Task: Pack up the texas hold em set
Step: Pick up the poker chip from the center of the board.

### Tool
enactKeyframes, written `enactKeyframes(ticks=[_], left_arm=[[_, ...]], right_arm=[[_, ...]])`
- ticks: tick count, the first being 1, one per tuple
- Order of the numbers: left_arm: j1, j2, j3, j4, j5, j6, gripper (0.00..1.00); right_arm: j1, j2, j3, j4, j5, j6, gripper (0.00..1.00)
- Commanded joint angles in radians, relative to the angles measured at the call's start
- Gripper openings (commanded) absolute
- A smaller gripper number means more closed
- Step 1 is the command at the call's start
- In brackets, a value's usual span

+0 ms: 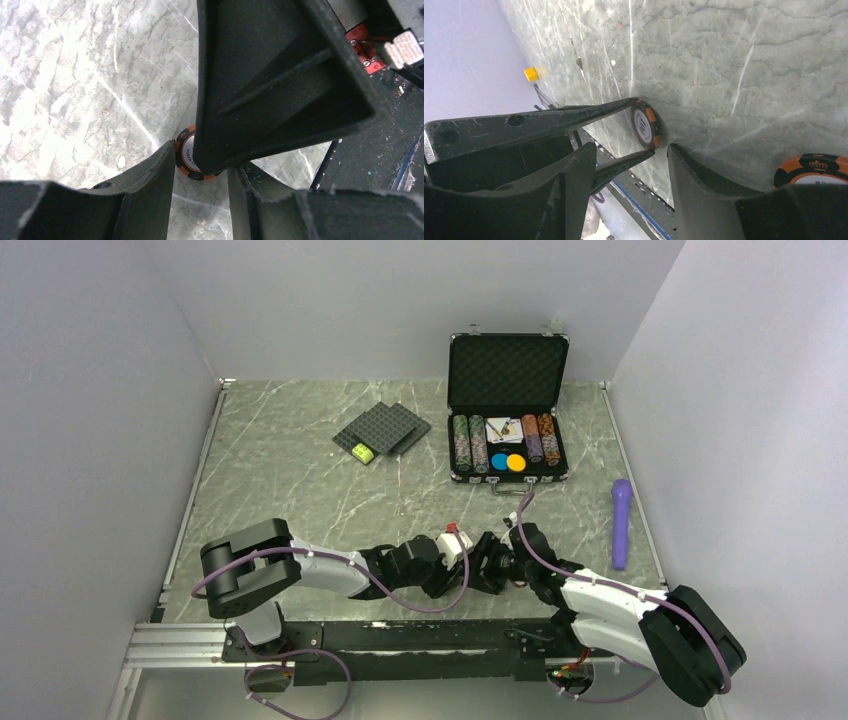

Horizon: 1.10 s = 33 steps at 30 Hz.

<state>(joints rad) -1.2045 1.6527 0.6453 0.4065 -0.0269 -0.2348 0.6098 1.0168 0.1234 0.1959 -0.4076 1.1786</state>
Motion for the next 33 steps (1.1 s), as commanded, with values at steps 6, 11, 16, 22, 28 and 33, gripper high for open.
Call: enactKeyframes(ticks=[6,11,16,22,28,33], left_arm=[[0.003,-0.019,-0.016,0.018,0.012,-0.028,0.37],[0.003,-0.019,-0.018,0.023,0.014,-0.030,0.36],[0.003,-0.022,-0.018,0.023,0.014,-0.029,0.36],[0.003,-0.025,-0.018,0.023,0.012,-0.026,0.36],[0.002,-0.026,-0.019,0.026,0.013,-0.026,0.36],[0.003,-0.029,-0.021,0.025,0.011,-0.025,0.36]], right_arm=[[0.039,-0.021,-0.052,0.051,0.123,0.101,0.57],[0.053,-0.018,-0.061,0.071,0.151,0.125,0.56],[0.068,-0.006,-0.074,0.105,0.179,0.152,0.54],[0.091,0.017,-0.076,0.142,0.204,0.177,0.52],[0.117,0.050,-0.079,0.182,0.229,0.195,0.50],[0.131,0.045,-0.078,0.175,0.255,0.195,0.44]])
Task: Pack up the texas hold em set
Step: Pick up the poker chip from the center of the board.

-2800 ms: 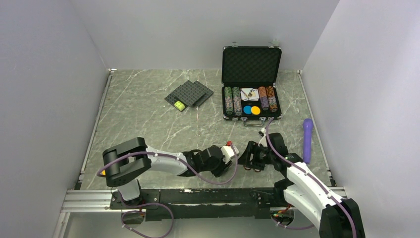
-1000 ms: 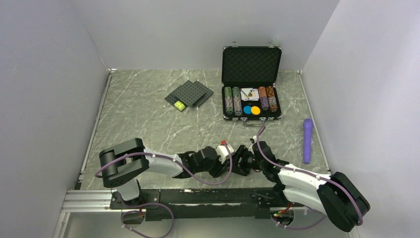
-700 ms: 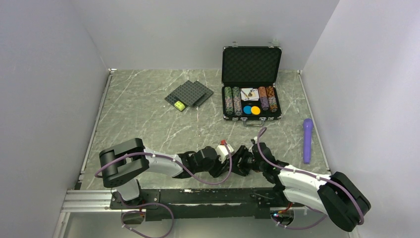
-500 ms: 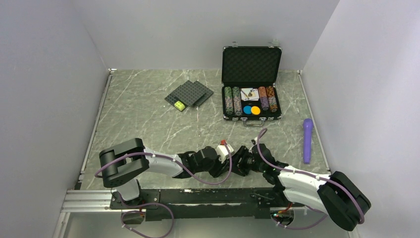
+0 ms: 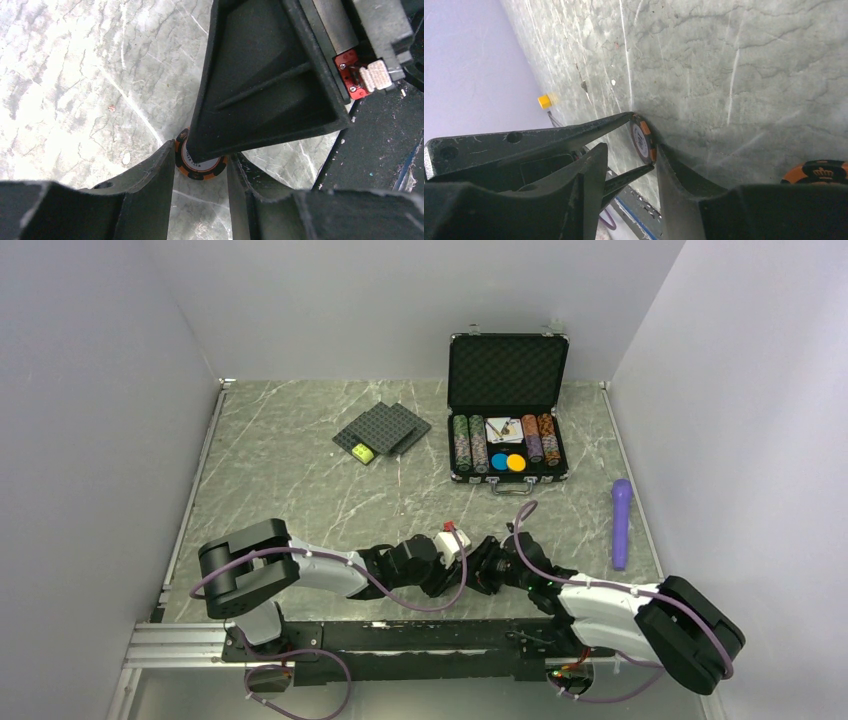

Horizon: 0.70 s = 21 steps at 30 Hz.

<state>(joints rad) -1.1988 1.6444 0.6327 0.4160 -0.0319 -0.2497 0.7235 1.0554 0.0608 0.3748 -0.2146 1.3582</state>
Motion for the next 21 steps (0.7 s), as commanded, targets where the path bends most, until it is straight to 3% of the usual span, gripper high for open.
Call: enactKeyframes(ticks=[1,11,21], left_arm=[[-0.002,-0.021,-0.008,0.016,0.016,-0.010,0.36],[-0.002,-0.026,-0.017,0.043,0.023,-0.013,0.36],[-0.002,-0.029,-0.022,0.052,0.011,-0.027,0.35]], right_arm=[[0.020,-0.002,-0.014,-0.013,0.071,0.014,0.42],[0.036,-0.086,-0.020,-0.075,0.146,-0.013,0.31],[0.050,-0.054,-0.002,-0.091,0.144,-0.028,0.29]])
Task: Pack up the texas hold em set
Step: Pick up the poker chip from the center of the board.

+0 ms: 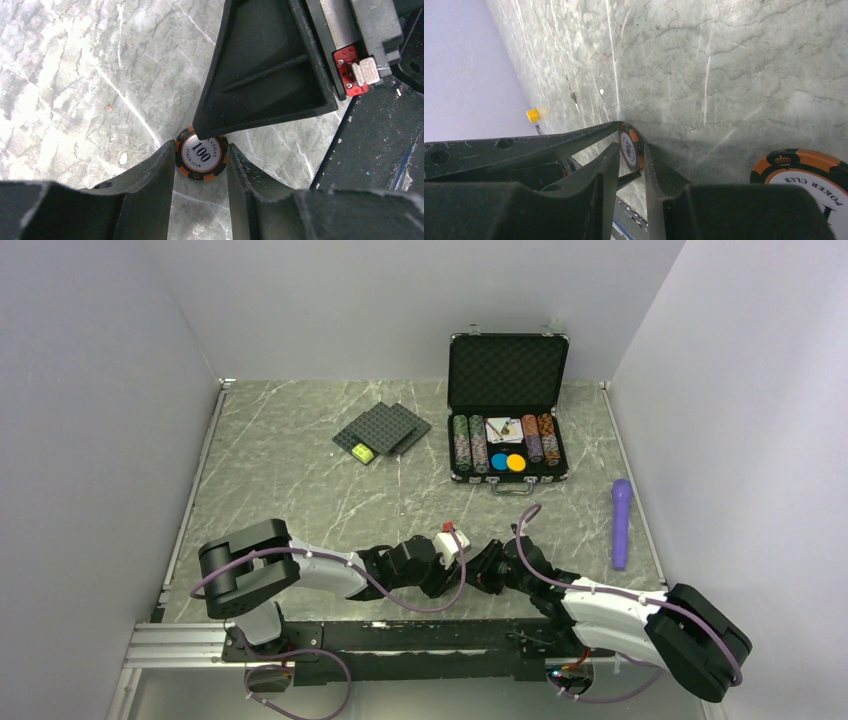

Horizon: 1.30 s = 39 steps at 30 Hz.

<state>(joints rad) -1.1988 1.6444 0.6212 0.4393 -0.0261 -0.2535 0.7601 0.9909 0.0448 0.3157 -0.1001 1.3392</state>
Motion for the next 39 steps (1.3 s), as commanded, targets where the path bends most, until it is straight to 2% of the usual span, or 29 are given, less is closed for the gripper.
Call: enactKeyframes(ticks=[1,9,24,28,33,39], left_arm=[[-0.003,-0.032,-0.011,0.027,-0.001,-0.026,0.35],[-0.002,-0.036,-0.025,0.052,-0.023,-0.052,0.34],[-0.002,-0.030,-0.055,0.126,0.005,-0.096,0.34],[-0.002,-0.033,-0.054,0.128,0.010,-0.096,0.34],[-0.003,-0.035,-0.057,0.139,0.024,-0.092,0.37],[-0.003,-0.029,-0.058,0.169,0.058,-0.091,0.37]], right_arm=[[0.016,0.009,0.017,-0.039,0.030,-0.009,0.29],[0.044,-0.003,0.014,-0.054,0.033,0.008,0.32],[0.060,0.083,-0.019,0.092,0.039,0.053,0.32],[0.062,0.043,-0.031,0.072,0.063,0.060,0.29],[0.063,-0.041,-0.040,0.041,0.109,0.057,0.17],[0.063,-0.103,-0.064,0.013,0.139,0.027,0.15]])
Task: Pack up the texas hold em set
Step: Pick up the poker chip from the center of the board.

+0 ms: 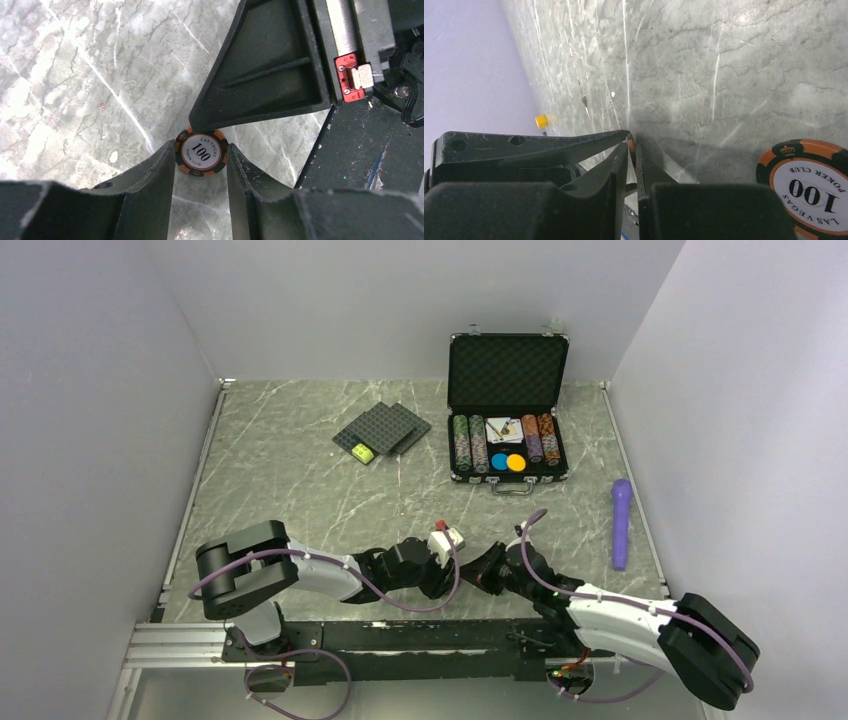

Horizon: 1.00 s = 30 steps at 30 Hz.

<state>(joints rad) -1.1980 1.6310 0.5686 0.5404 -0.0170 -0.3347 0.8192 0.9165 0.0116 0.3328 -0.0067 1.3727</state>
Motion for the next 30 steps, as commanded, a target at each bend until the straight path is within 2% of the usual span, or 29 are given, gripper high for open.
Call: enactKeyframes(ticks=[1,8,12,18,22,26,28,30], left_arm=[[-0.003,-0.015,-0.005,0.069,0.047,-0.012,0.37],[-0.001,-0.024,-0.012,0.064,0.032,-0.013,0.37],[-0.002,-0.024,-0.013,0.069,0.036,-0.013,0.36],[-0.001,-0.023,-0.019,0.084,0.044,-0.012,0.36],[0.000,-0.027,-0.022,0.079,0.042,-0.008,0.37],[0.000,-0.060,-0.015,0.025,0.029,0.049,0.47],[0.001,-0.089,-0.014,-0.021,0.020,0.082,0.58],[0.003,-0.118,-0.017,-0.060,0.021,0.116,0.74]], right_arm=[[0.004,-0.025,-0.029,-0.011,0.045,-0.007,0.15],[0.005,0.008,-0.038,0.038,0.013,-0.023,0.15],[0.005,0.038,-0.019,0.032,-0.021,-0.056,0.17],[0.004,0.080,-0.026,0.109,-0.064,-0.069,0.20],[0.007,0.083,-0.019,0.077,-0.064,-0.069,0.20],[0.007,0.032,-0.018,0.016,-0.029,-0.069,0.22],[0.006,-0.010,-0.019,-0.030,-0.008,-0.077,0.24],[0.006,-0.050,0.013,-0.092,0.004,-0.095,0.26]])
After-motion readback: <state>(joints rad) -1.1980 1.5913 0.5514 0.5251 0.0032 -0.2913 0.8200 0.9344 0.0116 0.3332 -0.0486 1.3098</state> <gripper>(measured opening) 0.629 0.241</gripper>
